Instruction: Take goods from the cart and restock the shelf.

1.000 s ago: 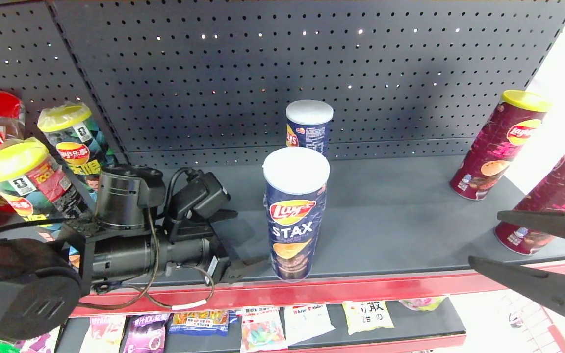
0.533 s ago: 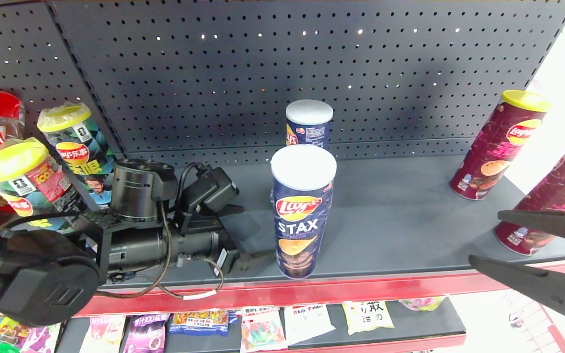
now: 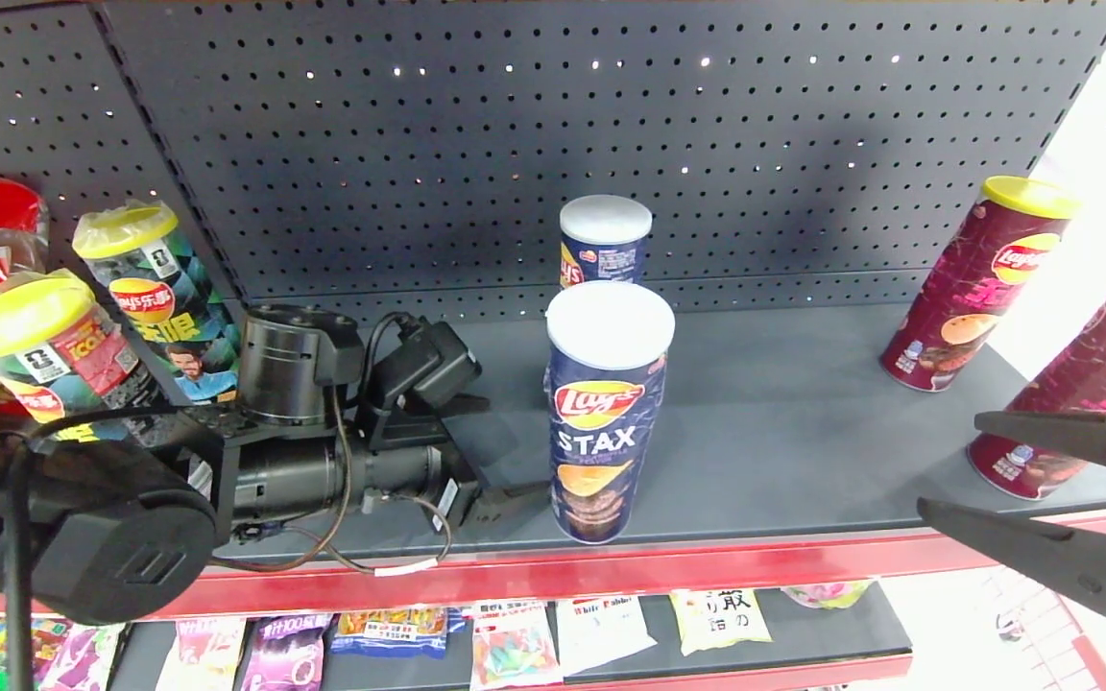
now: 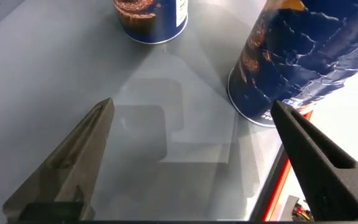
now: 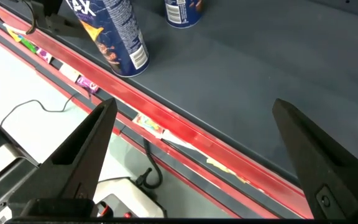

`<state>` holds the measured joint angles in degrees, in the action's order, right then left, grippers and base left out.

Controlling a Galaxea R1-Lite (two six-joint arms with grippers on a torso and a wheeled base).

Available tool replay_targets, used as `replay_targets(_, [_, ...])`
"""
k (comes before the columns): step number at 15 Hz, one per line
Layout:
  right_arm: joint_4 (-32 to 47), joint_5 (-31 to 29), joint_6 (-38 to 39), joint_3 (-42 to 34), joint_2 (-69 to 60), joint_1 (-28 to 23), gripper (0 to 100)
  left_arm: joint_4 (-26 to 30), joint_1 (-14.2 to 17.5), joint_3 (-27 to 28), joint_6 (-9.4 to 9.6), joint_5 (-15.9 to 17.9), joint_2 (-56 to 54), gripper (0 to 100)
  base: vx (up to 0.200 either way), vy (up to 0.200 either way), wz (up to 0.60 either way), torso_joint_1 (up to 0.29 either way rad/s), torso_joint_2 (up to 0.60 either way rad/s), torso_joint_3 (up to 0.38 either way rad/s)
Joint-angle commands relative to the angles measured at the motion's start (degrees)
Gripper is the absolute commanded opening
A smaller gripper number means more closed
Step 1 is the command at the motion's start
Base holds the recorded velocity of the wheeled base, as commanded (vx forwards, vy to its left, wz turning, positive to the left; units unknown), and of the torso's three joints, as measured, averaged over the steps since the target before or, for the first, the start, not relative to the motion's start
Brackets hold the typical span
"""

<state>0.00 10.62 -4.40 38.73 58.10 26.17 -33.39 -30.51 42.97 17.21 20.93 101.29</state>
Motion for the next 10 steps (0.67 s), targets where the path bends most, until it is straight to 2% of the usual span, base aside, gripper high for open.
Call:
replay_targets(1, [0.0, 0.0, 0.3, 0.0, 0.2, 0.0, 100, 0.0, -0.1, 0.0, 0.01, 0.0, 0.0, 100, 0.0, 0.0, 0.0, 0.0, 0.0, 0.0])
replay_targets(10, [0.0, 0.0, 0.4, -0.1, 0.1, 0.0, 100, 0.0, -0.5, 1.1, 0.01, 0.0, 0.7, 100, 0.0, 0.0, 0.0, 0.0, 0.0, 0.0])
